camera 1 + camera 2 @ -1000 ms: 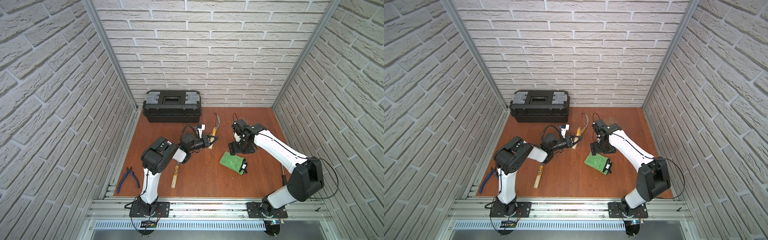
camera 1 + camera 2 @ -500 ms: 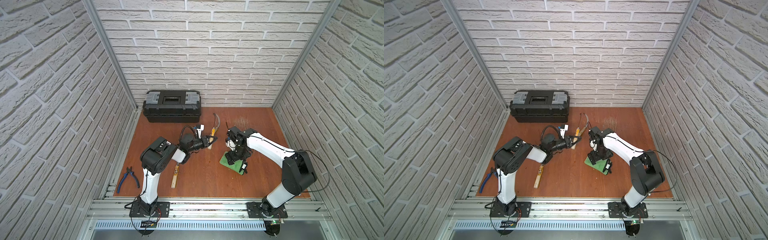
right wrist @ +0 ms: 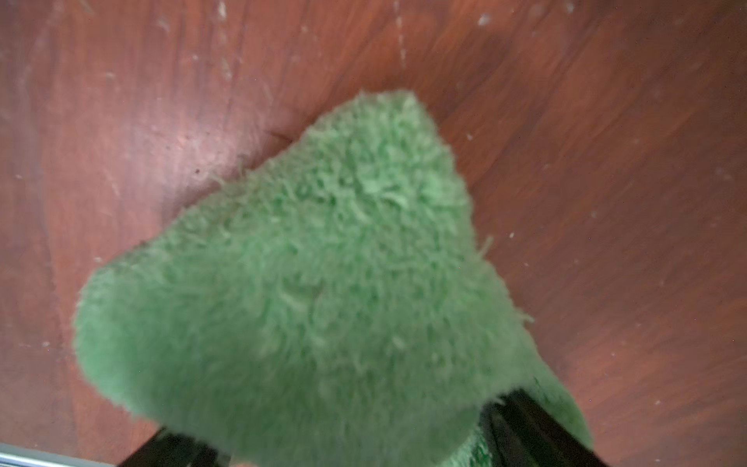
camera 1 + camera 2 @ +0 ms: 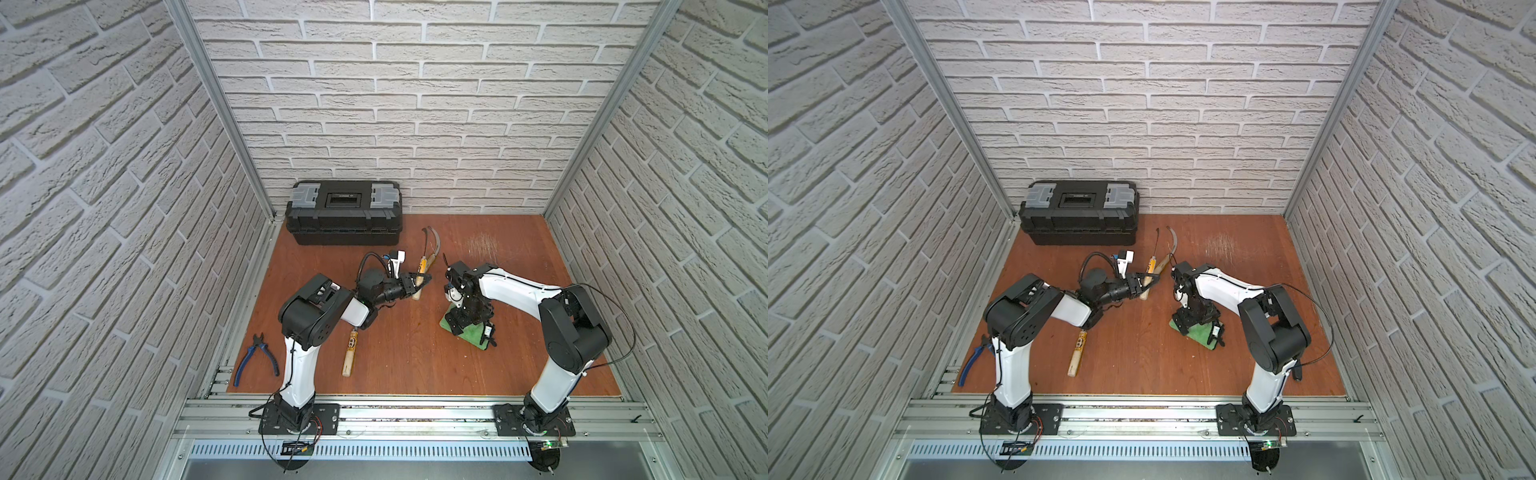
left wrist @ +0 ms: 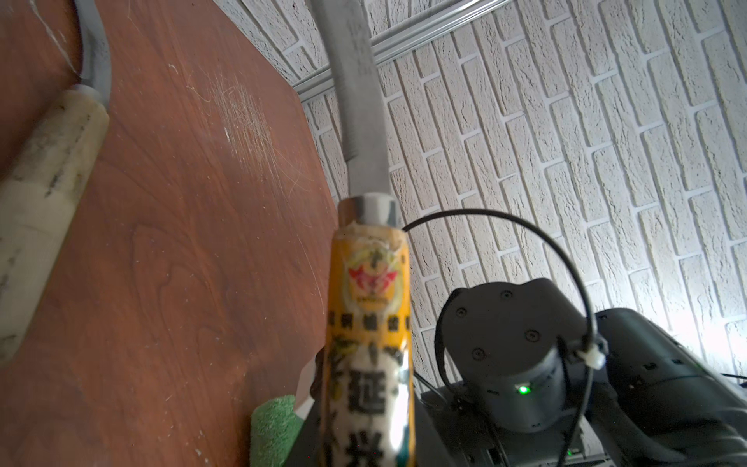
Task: Wipe small sickles with rags
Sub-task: Pick up the rag from the center of the board, then wipe the small sickle.
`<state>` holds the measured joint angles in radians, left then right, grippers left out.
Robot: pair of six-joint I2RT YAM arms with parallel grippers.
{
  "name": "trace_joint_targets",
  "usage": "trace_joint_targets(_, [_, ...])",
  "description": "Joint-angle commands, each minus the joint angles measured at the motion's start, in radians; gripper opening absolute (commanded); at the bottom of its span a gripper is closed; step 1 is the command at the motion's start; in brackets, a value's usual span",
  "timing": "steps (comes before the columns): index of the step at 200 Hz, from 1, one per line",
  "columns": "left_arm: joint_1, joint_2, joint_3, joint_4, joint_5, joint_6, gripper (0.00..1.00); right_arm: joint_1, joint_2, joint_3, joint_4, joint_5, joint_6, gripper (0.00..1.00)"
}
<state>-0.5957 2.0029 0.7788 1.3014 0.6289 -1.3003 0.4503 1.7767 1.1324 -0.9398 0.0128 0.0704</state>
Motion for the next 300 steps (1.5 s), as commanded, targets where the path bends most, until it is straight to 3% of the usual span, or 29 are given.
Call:
trace_joint_targets(1, [0.015,-0.044,-0.015,0.101,0.005,0.019,0.00,0.015,0.014,-0.023,0.025,0.001,0.021,0.89])
trace_joint_targets(43, [0.026,-0.044,-0.021,0.102,0.011,0.021,0.00,0.027,0.058,-0.043,0.064,-0.017,0.082,0.78])
trace_joint_targets(59, [0.029,-0.045,-0.024,0.101,0.012,0.022,0.00,0.026,0.069,-0.046,0.074,-0.029,0.102,0.63])
trace_joint_targets(82, [0.035,-0.046,-0.029,0.101,0.015,0.021,0.00,0.027,0.069,-0.051,0.092,-0.015,0.132,0.30])
trace_joint_targets(121, [0.038,-0.045,-0.027,0.102,0.029,0.015,0.00,0.005,0.003,-0.046,0.136,-0.062,0.147,0.13])
trace_joint_targets(158, [0.009,-0.037,0.010,0.101,0.075,-0.006,0.00,-0.082,-0.084,-0.018,0.190,-0.217,0.124,0.11])
trace_joint_targets(215, [-0.073,-0.039,0.028,0.101,0.113,-0.030,0.00,-0.198,-0.056,0.156,0.180,-0.334,0.133,0.08])
trace_joint_targets(300, [-0.148,-0.024,0.051,0.101,0.083,-0.055,0.00,-0.310,0.030,0.388,0.171,-0.281,0.253,0.07])
